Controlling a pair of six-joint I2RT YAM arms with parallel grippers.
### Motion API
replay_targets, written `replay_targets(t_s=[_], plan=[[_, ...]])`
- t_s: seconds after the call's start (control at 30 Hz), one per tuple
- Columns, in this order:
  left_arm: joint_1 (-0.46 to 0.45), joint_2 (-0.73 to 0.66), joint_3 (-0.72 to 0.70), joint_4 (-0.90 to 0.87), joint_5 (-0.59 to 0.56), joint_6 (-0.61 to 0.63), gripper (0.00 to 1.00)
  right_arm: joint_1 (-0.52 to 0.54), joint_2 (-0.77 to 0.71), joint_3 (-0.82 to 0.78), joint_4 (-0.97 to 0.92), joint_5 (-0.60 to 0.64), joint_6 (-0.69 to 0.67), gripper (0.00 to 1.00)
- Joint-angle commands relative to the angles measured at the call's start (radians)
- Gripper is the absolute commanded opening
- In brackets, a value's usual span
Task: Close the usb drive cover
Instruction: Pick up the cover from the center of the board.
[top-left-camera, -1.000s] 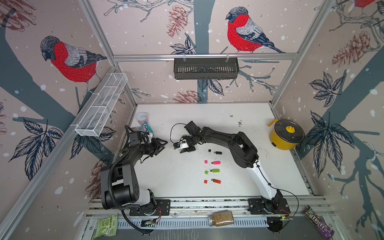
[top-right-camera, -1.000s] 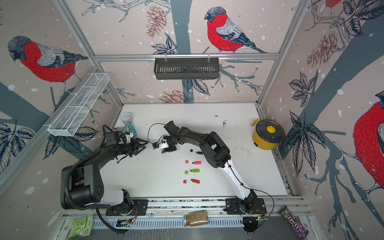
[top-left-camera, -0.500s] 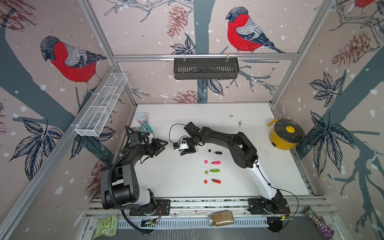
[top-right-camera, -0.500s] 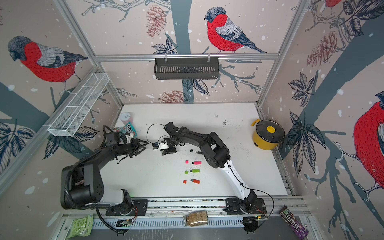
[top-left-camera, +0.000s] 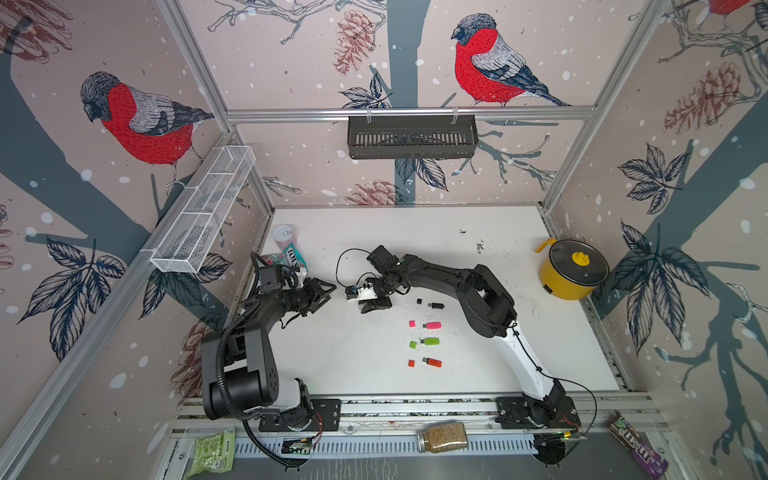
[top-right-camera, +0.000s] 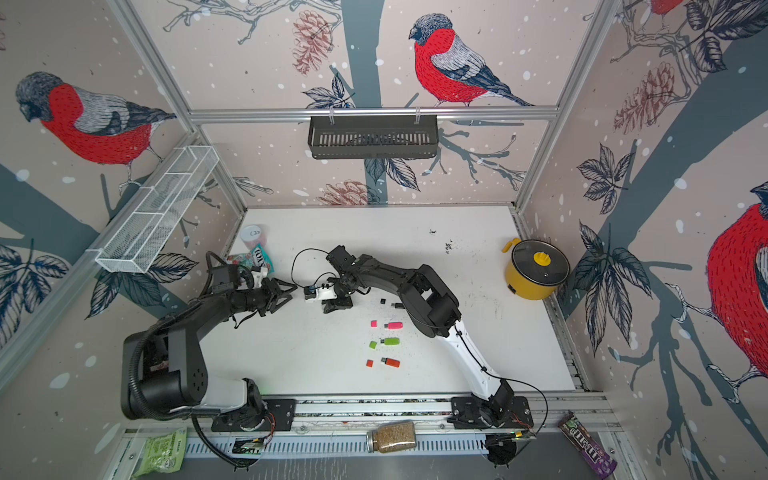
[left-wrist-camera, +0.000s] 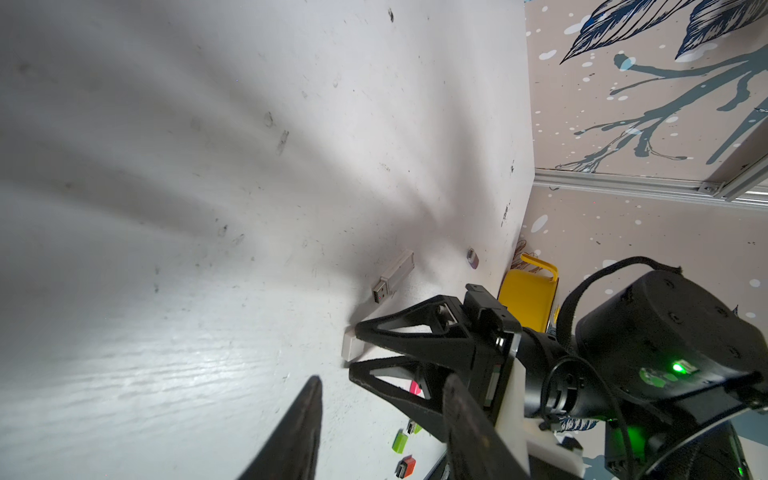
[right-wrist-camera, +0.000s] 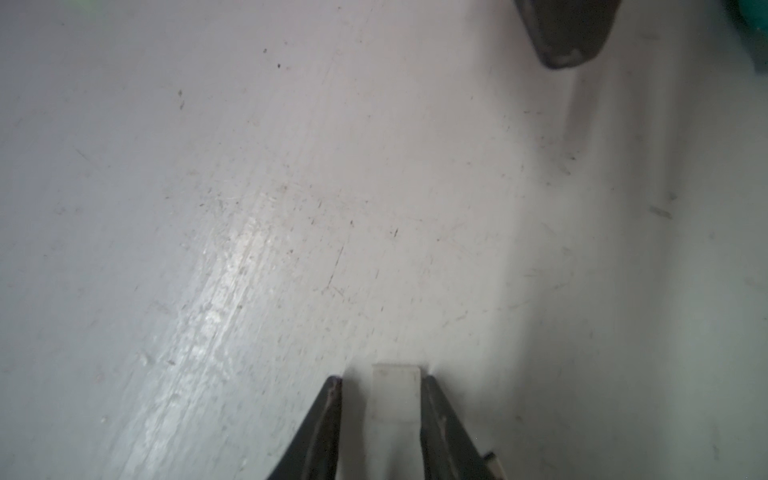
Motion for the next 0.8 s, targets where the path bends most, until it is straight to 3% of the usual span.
replay_targets(t_s=[0.0,0.13,0.4,0.77], plan=[[0.001,-0.004,-0.007,-0.002,0.022,0.006,0.48,0.008,0.021,-0.004,-0.067,0.092,0.019,0.33],[0.0,-0.006,-0.009,-0.001,0.021,0.005,0.48,0.012,0.027,-0.004,-0.075,0.11,0.03,0.28],[-0.005,-0.003,-0.012,0.001,0.023,0.007,0.48,0.005,0.02,-0.006,-0.071,0.141,0.068,0.34],[-0.013,-0.01,-0.017,-0.003,0.018,0.009,0.48,-0.003,0.037,0.009,-0.125,0.114,0.07,0.3]])
